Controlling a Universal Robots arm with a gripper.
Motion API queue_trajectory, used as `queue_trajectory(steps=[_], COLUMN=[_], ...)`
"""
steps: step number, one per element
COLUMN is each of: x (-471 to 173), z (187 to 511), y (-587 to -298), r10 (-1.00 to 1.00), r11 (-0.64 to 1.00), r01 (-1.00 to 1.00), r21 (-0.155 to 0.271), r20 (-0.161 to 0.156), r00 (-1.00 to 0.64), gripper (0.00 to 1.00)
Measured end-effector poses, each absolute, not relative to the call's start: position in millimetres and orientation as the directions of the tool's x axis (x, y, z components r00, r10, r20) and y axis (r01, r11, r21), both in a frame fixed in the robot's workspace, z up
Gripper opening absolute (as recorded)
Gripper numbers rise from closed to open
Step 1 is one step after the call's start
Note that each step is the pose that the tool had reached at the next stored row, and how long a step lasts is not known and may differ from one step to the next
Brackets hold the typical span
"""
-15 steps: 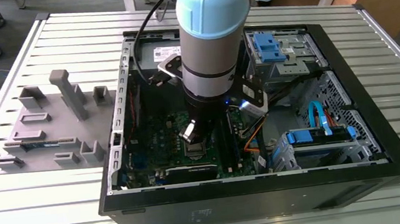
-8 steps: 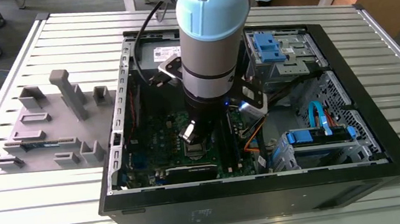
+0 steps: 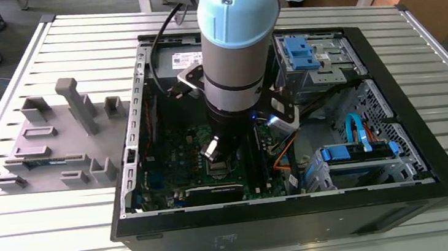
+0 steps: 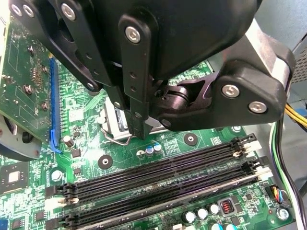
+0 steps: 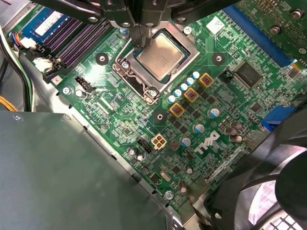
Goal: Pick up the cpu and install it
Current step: 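Install the first cpu locking lever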
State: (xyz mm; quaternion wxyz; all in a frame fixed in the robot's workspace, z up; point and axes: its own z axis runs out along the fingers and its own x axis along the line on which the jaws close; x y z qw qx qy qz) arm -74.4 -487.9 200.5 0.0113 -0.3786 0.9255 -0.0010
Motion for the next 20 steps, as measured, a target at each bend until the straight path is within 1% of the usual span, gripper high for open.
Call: queue_trajectory(steps=[20], x=[-74.3], z=[193.1], y=[-491.2], r10=[-0.699], r11=[0.715], r01=[-0.699], r21=[-0.011], r20=[-0.02], r00=[-0.714], gripper=[0.11])
